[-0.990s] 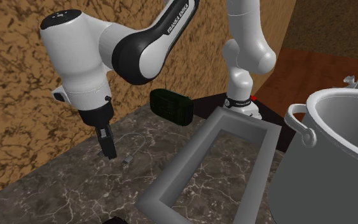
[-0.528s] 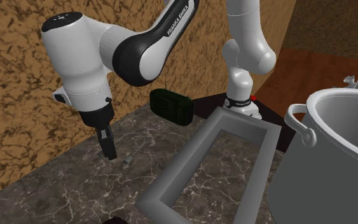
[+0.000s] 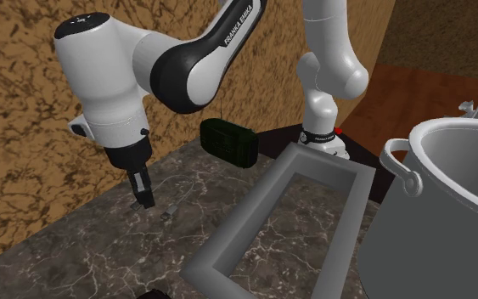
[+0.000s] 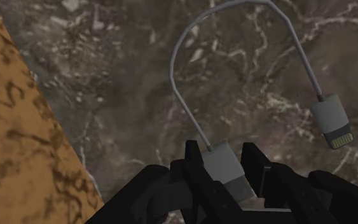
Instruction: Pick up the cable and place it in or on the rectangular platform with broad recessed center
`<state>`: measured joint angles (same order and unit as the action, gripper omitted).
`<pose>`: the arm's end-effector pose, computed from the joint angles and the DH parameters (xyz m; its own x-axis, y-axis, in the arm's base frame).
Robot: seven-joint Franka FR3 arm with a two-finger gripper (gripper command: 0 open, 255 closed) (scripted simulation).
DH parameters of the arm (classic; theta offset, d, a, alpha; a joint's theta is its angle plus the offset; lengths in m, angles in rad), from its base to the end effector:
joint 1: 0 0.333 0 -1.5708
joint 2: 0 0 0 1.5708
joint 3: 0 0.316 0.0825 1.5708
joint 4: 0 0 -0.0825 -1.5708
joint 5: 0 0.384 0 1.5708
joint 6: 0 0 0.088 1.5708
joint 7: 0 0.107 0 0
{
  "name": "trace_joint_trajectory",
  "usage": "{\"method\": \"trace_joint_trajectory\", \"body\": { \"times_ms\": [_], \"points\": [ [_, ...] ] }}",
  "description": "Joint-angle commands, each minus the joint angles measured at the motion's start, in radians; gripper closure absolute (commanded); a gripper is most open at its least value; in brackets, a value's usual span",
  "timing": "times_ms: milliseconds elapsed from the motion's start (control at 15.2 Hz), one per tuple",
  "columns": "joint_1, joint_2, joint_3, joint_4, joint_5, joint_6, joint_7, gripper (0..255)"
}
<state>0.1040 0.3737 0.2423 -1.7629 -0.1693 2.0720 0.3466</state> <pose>0.6104 0.1980 0.3546 0.9971 0.0700 -0.0309 0.0721 -0.9949 0.0709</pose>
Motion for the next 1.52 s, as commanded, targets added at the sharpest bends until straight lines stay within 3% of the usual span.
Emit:
{"method": "trace_joint_trajectory", "body": {
  "times_ms": [0, 1452],
  "points": [
    [-0.003, 0.005, -0.005, -0.001, -0.003, -0.001, 0.000, 255],
    [-0.005, -0.080, 0.008, 0.152, 0.030, -0.234, -0.030, 255]
  ]
}}
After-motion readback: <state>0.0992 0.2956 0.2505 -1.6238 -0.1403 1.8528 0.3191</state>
